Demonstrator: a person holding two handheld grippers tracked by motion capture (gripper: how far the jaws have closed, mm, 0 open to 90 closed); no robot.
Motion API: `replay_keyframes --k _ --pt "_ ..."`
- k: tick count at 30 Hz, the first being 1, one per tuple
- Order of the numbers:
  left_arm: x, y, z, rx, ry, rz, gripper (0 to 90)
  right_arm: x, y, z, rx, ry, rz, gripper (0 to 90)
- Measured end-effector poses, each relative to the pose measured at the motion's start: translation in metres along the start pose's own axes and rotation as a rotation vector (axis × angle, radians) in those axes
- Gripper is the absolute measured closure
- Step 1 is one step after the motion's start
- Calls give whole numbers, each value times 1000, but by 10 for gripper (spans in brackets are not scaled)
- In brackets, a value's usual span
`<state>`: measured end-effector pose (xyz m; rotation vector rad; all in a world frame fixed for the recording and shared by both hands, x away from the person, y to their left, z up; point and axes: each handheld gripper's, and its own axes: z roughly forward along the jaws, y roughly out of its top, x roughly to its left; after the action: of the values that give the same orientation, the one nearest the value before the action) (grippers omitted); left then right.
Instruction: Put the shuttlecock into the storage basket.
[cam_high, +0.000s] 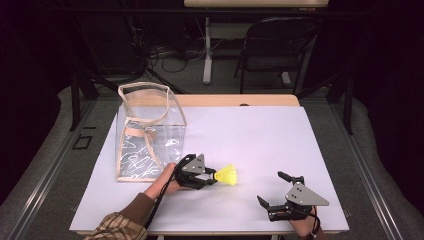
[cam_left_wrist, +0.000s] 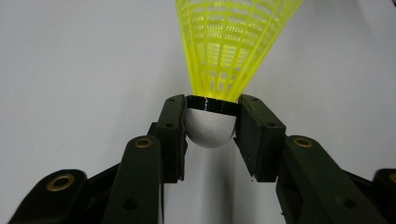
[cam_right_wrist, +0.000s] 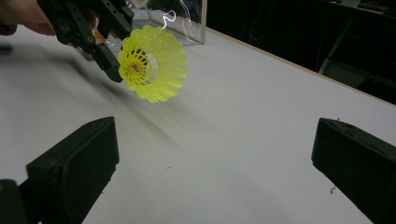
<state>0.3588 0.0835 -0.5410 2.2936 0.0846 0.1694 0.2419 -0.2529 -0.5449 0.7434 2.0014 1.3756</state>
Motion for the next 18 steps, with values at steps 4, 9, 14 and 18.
replay_keyframes --k 4,9,14,18 --pt "0 -2 -3 -12 8 -23 636 0 0 0 0 -1 -1 0" --pt "0 -3 -7 -22 26 -40 636 0 0 0 1 1 -2 1" --pt "1 -5 -10 -21 43 -52 636 0 0 0 2 1 -3 1" --pt "1 -6 -12 -22 57 -62 636 0 0 0 4 3 -4 1"
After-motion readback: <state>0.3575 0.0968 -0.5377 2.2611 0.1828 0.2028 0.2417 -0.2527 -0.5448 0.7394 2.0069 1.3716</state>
